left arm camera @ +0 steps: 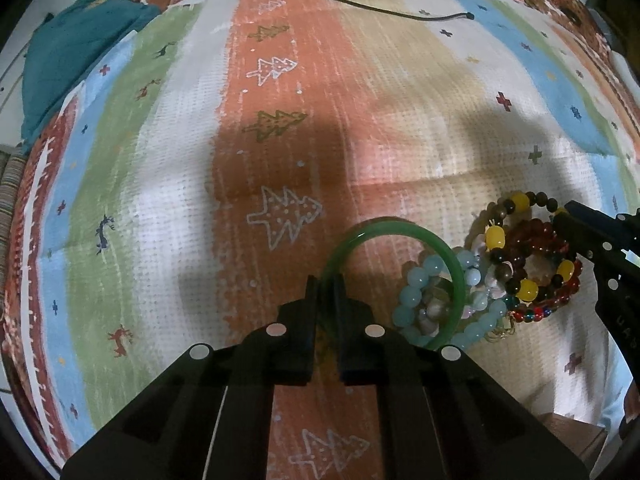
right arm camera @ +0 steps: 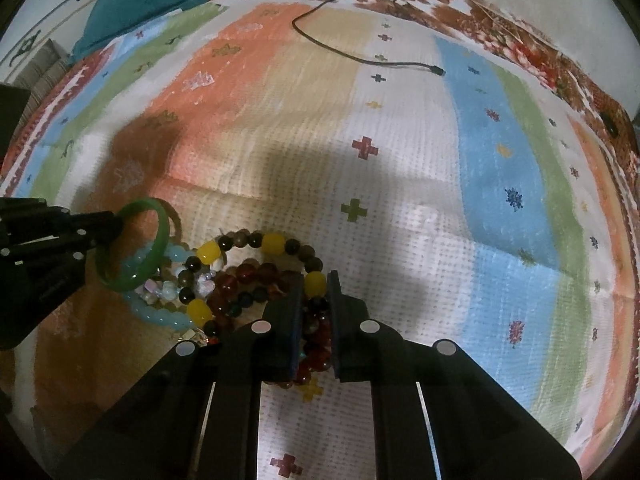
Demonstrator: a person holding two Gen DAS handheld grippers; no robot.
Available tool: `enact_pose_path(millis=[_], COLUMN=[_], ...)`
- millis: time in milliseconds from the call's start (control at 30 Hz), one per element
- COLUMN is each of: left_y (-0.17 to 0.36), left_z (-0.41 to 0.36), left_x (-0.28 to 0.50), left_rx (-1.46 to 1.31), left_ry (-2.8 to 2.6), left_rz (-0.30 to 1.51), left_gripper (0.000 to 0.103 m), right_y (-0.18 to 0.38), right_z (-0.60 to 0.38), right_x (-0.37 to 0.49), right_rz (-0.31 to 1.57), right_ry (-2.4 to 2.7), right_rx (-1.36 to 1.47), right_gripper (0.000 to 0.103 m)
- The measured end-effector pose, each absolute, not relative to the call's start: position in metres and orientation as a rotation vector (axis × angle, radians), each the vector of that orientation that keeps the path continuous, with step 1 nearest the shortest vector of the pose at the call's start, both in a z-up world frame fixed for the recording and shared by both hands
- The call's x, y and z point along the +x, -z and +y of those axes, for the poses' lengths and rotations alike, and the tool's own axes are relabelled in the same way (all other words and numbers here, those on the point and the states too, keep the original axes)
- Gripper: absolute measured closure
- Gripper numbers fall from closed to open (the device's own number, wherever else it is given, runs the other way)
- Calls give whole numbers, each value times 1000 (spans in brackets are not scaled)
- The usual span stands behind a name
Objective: Organize jewelry
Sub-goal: 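Grasp the green jade bangle with the left gripper while the right grasps the black-yellow bead bracelet, then carry the green bangle with the left gripper while the right carries the black-yellow bracelet to the tin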
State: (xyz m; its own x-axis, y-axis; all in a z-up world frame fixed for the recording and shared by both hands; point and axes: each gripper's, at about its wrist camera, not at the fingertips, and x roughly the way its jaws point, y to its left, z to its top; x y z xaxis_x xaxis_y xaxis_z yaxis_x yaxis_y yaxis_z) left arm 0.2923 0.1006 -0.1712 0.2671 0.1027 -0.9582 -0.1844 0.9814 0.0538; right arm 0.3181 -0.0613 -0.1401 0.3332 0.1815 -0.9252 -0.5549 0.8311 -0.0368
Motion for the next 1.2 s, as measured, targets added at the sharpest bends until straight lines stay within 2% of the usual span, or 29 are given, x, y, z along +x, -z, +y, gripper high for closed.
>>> enact_pose_path(millis=[1200], left_y=[67], left_z=[82], left_x=[231], left_rx=[-188], left_ry=[-163], left_rz=[1068], left_gripper=[96], right_y=[53], right_z=[-94], right_x=[259], right_rz=[971], right_ry=[-534], right_rx=[-218], right_gripper=[91])
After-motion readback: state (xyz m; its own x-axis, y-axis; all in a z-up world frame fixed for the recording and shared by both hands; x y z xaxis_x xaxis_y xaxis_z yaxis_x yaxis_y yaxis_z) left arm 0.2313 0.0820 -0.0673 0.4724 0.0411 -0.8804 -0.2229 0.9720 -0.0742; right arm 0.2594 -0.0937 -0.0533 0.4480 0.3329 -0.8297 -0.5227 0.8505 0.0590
